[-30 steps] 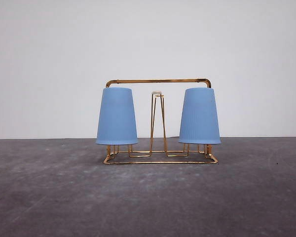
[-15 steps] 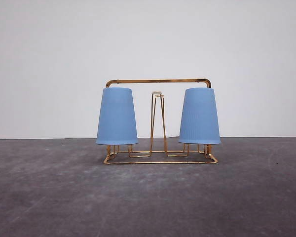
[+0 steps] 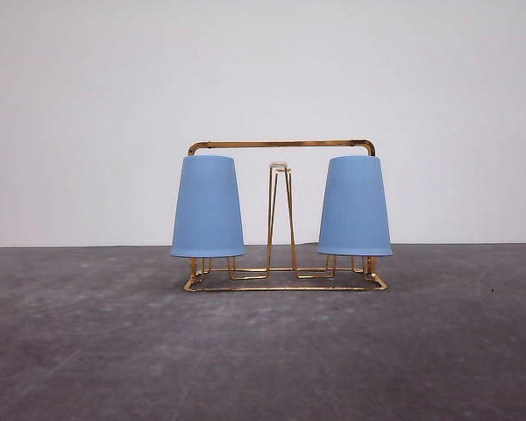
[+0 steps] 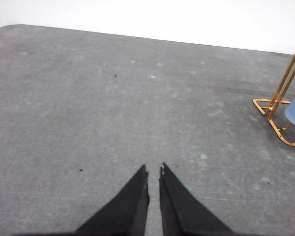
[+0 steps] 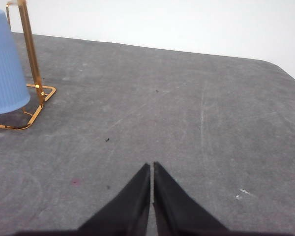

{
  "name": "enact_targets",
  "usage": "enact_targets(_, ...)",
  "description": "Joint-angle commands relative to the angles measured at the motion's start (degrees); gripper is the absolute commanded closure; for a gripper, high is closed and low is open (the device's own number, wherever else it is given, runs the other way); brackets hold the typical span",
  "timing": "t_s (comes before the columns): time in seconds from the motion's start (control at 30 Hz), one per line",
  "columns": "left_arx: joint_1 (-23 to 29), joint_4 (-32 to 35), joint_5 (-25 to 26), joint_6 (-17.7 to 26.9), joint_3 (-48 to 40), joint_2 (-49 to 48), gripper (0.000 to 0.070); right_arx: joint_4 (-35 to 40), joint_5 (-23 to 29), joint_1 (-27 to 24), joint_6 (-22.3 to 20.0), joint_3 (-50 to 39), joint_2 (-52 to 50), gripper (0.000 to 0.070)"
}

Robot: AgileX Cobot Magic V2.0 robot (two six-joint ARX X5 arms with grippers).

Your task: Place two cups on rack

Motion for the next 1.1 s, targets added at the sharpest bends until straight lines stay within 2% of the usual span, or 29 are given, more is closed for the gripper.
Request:
enact_targets(0.0,0.04,-0.17,-0.09,-0.46,-0.83,-0.11,0.0677,0.63,0.20,0.09,0.81,-0.24,-0.09,0.0693)
enact_targets(1.07,0.04,-0.17,-0.09,-0.46,-0.83,-0.11,0.0677,0.63,0.22,0.09,0.81,-0.24,-0.09,0.0692)
